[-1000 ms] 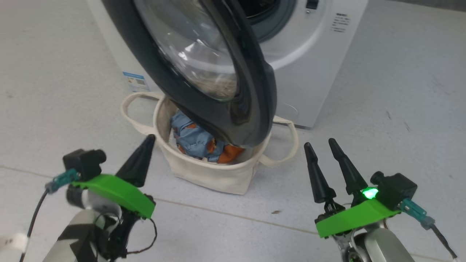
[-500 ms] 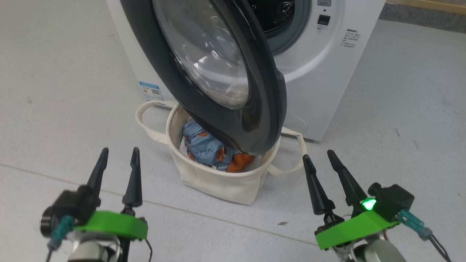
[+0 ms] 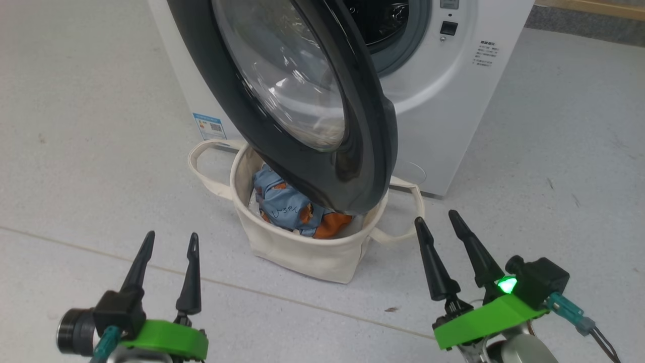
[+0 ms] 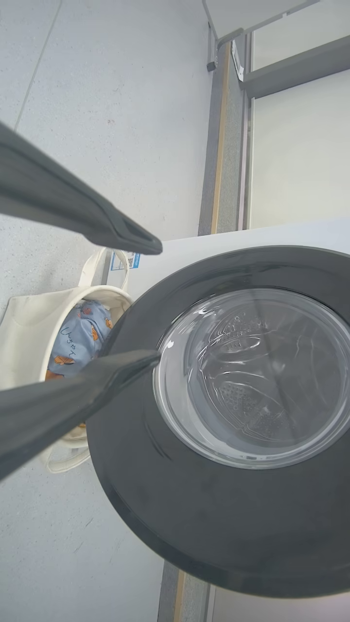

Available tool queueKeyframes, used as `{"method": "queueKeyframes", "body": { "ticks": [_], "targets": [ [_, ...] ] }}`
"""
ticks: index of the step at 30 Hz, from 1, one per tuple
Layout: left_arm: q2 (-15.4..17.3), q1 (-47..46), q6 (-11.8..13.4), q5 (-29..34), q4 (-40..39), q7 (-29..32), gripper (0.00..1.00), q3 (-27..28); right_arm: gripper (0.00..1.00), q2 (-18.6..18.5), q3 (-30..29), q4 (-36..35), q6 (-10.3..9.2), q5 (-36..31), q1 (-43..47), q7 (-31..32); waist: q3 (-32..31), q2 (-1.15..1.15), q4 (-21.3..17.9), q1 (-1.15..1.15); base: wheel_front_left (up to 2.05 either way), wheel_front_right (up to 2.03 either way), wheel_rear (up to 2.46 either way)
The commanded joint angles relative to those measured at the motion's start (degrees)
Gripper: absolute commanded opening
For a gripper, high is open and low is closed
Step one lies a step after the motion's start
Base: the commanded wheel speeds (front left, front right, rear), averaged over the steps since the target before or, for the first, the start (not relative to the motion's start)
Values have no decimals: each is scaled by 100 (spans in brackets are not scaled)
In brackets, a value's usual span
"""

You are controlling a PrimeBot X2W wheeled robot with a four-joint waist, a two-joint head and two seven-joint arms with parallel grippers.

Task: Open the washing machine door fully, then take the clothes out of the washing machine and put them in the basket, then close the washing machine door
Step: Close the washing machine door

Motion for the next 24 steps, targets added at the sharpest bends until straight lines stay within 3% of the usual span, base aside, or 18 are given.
{"method": "queueKeyframes", "body": {
  "ticks": [1, 14, 15, 16, 17, 24],
  "targets": [
    [31, -122, -53, 119, -141, -67, 100, 250, 100, 48, 133, -214, 1, -18, -79, -70, 15, 0, 5, 0, 0, 0, 0],
    [-192, -180, -267, 338, -1, -67, 100, 416, 100, 48, 166, -202, 1, 123, -124, -70, 93, 0, 38, 0, 0, 0, 0],
    [-206, -191, -282, 351, -23, -67, 100, 426, 88, 48, 191, -212, 1, 147, -139, -70, 102, 0, 42, 0, 0, 0, 0],
    [-219, -197, -296, 363, -49, -67, 100, 439, 16, 48, 227, -212, 1, 140, -155, -70, 109, 0, 44, 0, 0, 0, 0],
    [-231, -199, -311, 374, -70, -67, 100, 452, 0, 48, 270, -221, 1, 134, -176, -70, 116, 0, 47, 0, 0, 0, 0],
    [-301, -241, -379, 457, -93, -68, 100, 515, 0, 48, 668, -389, 1, 63, -378, -70, 245, 0, 103, 0, 0, 0, 0]
  ]
}}
